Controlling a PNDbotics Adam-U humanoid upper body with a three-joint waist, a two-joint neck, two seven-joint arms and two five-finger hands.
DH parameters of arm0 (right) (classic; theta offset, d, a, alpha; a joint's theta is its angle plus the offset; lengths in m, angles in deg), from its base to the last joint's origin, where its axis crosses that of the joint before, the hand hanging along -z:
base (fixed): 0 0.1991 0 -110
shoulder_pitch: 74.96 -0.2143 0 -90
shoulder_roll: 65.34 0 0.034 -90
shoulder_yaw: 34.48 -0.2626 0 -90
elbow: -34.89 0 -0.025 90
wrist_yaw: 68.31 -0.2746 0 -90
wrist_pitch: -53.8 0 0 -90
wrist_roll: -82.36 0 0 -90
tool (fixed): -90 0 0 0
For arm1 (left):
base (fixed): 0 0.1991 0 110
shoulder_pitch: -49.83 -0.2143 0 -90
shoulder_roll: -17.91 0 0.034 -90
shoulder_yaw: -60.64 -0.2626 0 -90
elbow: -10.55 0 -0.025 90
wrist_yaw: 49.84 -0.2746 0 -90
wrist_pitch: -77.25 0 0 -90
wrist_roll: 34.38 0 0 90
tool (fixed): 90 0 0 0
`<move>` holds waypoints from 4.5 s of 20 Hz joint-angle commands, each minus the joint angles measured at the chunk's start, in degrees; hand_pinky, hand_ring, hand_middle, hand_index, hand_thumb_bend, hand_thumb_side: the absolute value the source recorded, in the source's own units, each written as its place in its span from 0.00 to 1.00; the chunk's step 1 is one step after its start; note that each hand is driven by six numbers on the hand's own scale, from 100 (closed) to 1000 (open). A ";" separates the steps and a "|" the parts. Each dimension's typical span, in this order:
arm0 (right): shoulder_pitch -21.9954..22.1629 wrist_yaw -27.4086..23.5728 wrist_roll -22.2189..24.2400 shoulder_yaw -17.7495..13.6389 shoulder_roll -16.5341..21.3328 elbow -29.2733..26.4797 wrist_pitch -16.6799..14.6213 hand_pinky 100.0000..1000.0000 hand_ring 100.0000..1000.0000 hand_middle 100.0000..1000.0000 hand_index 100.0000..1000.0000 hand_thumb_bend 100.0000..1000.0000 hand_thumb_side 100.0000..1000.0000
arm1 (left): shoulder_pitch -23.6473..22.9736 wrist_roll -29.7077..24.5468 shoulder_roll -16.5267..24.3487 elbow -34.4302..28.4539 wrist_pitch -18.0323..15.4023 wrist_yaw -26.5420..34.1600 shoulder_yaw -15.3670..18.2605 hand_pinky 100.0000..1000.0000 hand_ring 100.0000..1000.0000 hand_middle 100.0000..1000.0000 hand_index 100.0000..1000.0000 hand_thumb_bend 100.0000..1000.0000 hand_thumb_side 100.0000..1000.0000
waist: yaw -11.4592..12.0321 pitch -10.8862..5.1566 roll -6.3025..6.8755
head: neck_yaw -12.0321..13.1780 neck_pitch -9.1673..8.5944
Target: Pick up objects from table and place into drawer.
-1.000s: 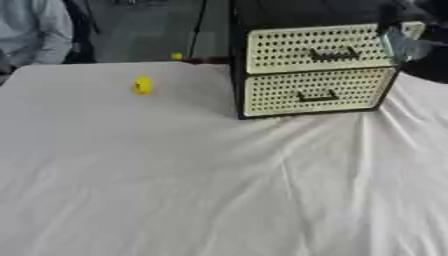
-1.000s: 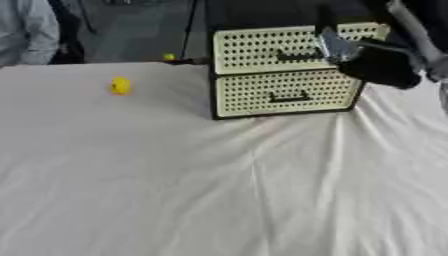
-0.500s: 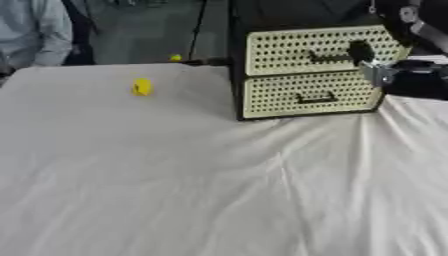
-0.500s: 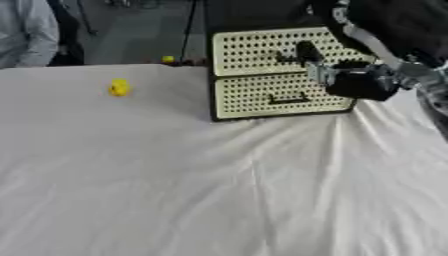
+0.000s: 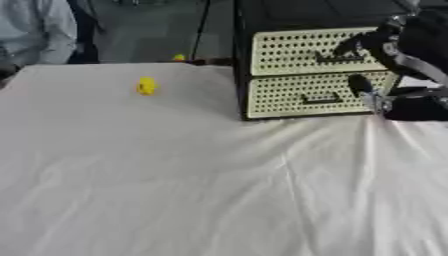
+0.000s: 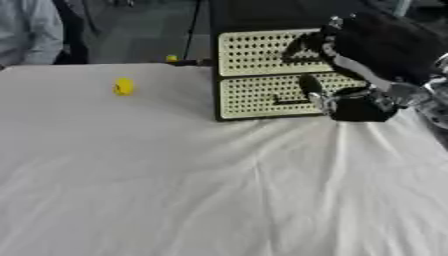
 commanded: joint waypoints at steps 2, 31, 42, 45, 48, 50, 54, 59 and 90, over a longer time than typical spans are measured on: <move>-0.46 2.93 1.36 -0.44 1.99 -0.85 1.51 0.00 0.00 0.08 0.83 0.00 0.09 | 0.84 -0.34 0.90 -1.00 0.10 0.41 0.12 0.26 0.30 0.59 0.96 0.00 1.00 | 0.12 -0.98 -0.04 | 0.35 -0.46; -10.52 8.10 -4.55 1.86 -4.68 20.22 8.70 0.00 0.00 0.11 0.80 0.00 0.10 | 1.48 -1.81 -0.51 -1.00 0.00 0.68 -0.84 0.25 0.30 0.61 0.95 0.00 1.00 | 1.19 0.75 0.41 | -1.49 -2.34; -14.42 11.46 -11.02 1.45 -7.53 30.93 10.57 0.00 0.00 0.11 0.79 0.00 0.10 | 1.47 -2.67 -1.05 -1.00 -0.22 0.86 -1.10 0.25 0.30 0.60 0.94 0.00 1.00 | 1.68 1.27 0.78 | -2.59 -3.86; -14.76 11.97 -11.05 1.75 -7.91 32.60 10.30 0.00 0.00 0.10 0.79 0.00 0.10 | 1.47 -2.90 -1.22 -1.00 -0.20 0.88 -1.13 0.25 0.30 0.60 0.93 0.00 1.00 | 1.74 1.50 0.77 | -2.66 -4.12; -14.59 12.59 -10.51 2.03 -8.04 33.19 9.91 0.00 0.00 0.10 0.77 0.00 0.10 | 1.56 -3.00 -1.35 -1.00 -0.22 0.88 -1.13 0.25 0.30 0.60 0.93 0.00 1.00 | 1.79 1.74 0.82 | -2.68 -4.20; -14.48 13.15 -10.21 2.14 -8.21 33.79 9.82 0.00 0.00 0.10 0.75 0.00 0.10 | 1.61 -3.07 -1.44 -1.00 -0.20 0.91 -1.15 0.25 0.30 0.60 0.93 0.00 1.00 | 1.82 1.84 0.81 | -2.73 -4.23; -14.13 13.71 -9.65 2.27 -8.32 34.12 9.56 0.00 0.00 0.10 0.71 0.00 0.10 | 1.57 -3.20 -1.61 -1.00 -0.17 0.90 -1.13 0.25 0.30 0.60 0.93 0.00 1.00 | 1.81 2.04 0.80 | -2.77 -4.29; -13.88 14.21 -8.06 2.61 -8.38 34.33 9.15 0.00 0.00 0.10 0.68 0.00 0.10 | 1.76 -3.14 -1.58 -1.00 -0.18 1.00 -1.19 0.25 0.30 0.60 0.92 0.00 1.00 | 1.74 2.09 0.82 | -2.81 -4.33; 4.07 12.10 7.87 -0.61 2.32 0.67 13.05 0.00 0.00 0.08 0.55 0.00 0.10 | 2.00 -2.31 -1.14 -1.00 -0.20 1.36 -0.68 0.25 0.30 0.59 0.92 0.00 1.00 | 0.71 1.67 0.47 | -1.04 -4.42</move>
